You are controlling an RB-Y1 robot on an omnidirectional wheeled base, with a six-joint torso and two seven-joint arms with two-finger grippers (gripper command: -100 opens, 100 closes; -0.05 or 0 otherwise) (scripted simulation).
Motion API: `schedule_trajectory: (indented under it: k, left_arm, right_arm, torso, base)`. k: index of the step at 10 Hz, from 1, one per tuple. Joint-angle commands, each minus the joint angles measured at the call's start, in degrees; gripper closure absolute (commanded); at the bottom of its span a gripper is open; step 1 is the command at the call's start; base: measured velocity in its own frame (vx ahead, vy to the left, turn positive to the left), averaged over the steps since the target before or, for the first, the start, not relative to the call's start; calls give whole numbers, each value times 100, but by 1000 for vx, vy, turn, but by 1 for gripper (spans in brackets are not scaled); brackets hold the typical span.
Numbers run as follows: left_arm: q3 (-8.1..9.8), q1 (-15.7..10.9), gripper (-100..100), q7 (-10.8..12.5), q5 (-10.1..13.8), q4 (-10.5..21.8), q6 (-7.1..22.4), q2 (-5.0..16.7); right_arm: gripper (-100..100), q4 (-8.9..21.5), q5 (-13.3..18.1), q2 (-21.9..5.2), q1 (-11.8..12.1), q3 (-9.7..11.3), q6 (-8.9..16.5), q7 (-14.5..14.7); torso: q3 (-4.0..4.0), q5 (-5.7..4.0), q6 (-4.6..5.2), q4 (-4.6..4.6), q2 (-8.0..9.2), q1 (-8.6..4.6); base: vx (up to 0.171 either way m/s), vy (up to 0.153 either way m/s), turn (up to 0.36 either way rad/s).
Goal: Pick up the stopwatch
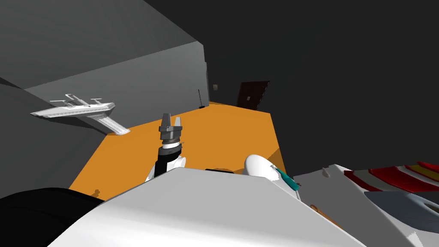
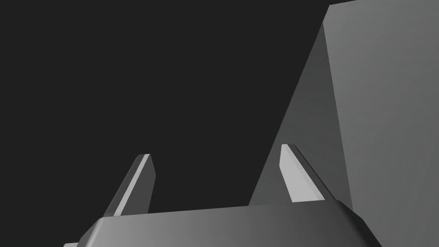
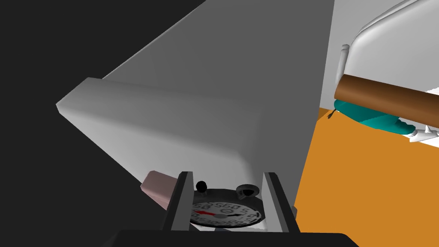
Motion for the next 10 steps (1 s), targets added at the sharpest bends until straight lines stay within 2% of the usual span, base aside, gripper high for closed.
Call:
schedule_trajectory:
  k: [1,3,4,5,6,7,8,9,10]
  left_arm:
    - [0,0,0,0,0,0,0,0]
    - [0,0,0,0,0,0,0,0]
    - [-1,-2,0,0,0,0,0,0]
    - [0,-1,0,0,0,0,0,0]
    - [0,-1,0,0,0,0,0,0]
    - [0,0,0,0,0,0,0,0]
    - [0,-1,0,0,0,0,0,0]
    - [0,0,0,0,0,0,0,0]
    - [0,-1,0,0,0,0,0,0]
  right_arm:
    - [100,-164,-286,9,212,-41,-64,286]
    - [100,-164,-302,9,212,-41,-64,379]
    - [100,-269,-519,13,347,-76,-115,591]
    - [100,-269,-519,13,347,-76,-115,648]
    - [100,-375,-737,18,483,-111,-166,885]
    - [100,-375,-737,18,483,-111,-166,917]
    - [100,-480,-954,23,618,-145,-218,1126]
    - [100,-480,-954,23,618,-145,-218,1186]
    - [100,-585,-1172,28,753,-180,-269,1417]
  torso:
    - [0,0,0,0,0,0]
    - [-17,-2,0,-10,-24,-15]
    - [-3,1,-7,-5,2,-8]
    - [3,1,13,-4,12,-10]
    - [6,1,11,-4,18,-12]
    - [4,1,18,-4,14,-14]
    - [2,0,5,-4,9,-15]
    - [-3,0,10,-6,0,-14]
    - [-4,0,2,-6,0,-11]
  base:
    - [215,-72,-338]
    - [115,-10,-33]
    - [64,-13,-128]
    - [72,-22,-146]
    - [99,-28,-215]
    - [102,-25,-105]
    - [126,-23,-154]
    - [118,-10,-108]
    - [140,-14,-214]
